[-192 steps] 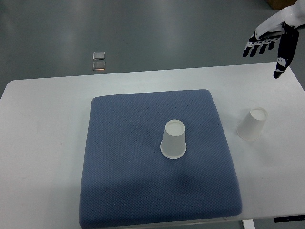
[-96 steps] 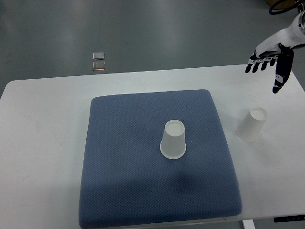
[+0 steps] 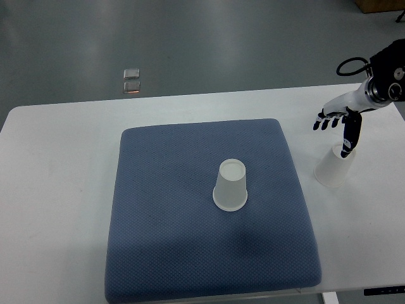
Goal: Stack paper cups
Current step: 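Lower the right hand around the second paper cup and close fingers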
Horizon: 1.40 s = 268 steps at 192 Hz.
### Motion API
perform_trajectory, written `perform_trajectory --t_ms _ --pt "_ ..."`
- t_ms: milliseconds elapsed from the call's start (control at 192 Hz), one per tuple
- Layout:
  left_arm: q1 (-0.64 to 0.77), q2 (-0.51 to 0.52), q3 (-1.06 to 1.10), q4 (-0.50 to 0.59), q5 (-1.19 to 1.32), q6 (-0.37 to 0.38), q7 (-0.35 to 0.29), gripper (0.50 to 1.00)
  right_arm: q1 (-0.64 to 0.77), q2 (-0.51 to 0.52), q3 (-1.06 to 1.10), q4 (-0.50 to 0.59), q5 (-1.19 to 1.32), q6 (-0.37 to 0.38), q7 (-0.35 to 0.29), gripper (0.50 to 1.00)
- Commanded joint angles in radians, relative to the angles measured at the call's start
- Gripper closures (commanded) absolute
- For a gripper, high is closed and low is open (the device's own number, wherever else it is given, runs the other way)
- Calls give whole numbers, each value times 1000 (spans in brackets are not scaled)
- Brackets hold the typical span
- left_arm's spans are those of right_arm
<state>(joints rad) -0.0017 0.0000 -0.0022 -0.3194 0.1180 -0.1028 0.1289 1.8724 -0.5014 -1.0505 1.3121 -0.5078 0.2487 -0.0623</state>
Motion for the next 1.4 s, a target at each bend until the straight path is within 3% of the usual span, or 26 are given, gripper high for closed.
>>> perform_trajectory --t_ms 0,714,1392 --pt "0 0 1 -1 0 0 0 500 -52 6 3 -13 0 -42 -2 587" --pt "11 0 -1 2 0 0 0 500 -220 55 -11 -129 -9 -163 -1 601" --pt "11 0 -1 2 0 2 0 500 -242 49 1 -148 -9 -167 2 664"
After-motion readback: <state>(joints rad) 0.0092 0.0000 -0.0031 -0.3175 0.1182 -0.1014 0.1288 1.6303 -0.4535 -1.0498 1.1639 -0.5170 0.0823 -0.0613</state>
